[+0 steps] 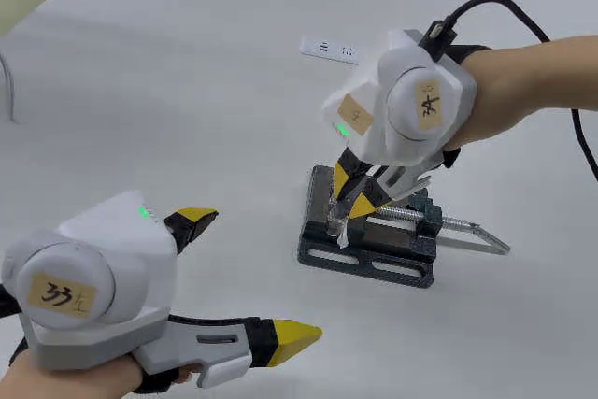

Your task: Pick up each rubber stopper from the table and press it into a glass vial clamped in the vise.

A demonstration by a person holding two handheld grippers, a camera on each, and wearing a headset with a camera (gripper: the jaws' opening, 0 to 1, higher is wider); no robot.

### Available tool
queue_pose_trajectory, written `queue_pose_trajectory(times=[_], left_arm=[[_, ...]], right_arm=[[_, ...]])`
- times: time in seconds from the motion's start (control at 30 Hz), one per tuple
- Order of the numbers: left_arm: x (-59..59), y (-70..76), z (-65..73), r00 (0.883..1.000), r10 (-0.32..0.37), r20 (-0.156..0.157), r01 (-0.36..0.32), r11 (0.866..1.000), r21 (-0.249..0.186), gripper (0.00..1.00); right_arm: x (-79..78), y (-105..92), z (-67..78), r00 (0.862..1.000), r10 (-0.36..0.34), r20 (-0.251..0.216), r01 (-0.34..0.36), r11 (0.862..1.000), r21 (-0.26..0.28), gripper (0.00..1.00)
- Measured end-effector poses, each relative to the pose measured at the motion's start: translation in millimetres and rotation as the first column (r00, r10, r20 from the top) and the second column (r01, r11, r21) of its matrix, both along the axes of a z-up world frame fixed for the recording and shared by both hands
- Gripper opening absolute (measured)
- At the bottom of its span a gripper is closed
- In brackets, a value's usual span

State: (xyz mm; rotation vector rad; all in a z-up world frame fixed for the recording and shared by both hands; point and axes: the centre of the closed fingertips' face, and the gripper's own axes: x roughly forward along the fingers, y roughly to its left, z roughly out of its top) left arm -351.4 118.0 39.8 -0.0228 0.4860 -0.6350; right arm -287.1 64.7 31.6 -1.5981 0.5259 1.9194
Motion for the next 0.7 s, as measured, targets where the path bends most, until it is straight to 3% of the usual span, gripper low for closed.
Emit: queue_pose_trajectory(times=[0.37,0.5,0.57,0.7], left_arm=[[-1.6,-0.1,-0.3,1.000,0.006,-0.004,-0.006,1.000,-0.006,0.94],[-1.0,-0.9,-0.7,1.000,0.004,-0.005,-0.004,1.000,-0.007,0.94],[-0.4,-1.5,-0.5,1.000,0.004,-0.005,-0.004,1.000,-0.008,0.94],[1.2,-3.4,0.1,1.000,0.001,-0.004,-0.001,1.000,-0.012,0.94]], right_arm=[[-0.5,0.7,-1.0,1.000,-0.011,-0.011,0.011,1.000,-0.015,0.05],[-0.5,1.6,-0.6,0.997,-0.074,-0.027,0.074,0.997,-0.018,0.05],[-0.5,1.5,0.0,0.990,-0.137,-0.042,0.136,0.990,-0.018,0.04],[4.2,3.0,-1.5,0.979,-0.197,-0.052,0.195,0.980,-0.030,0.04]])
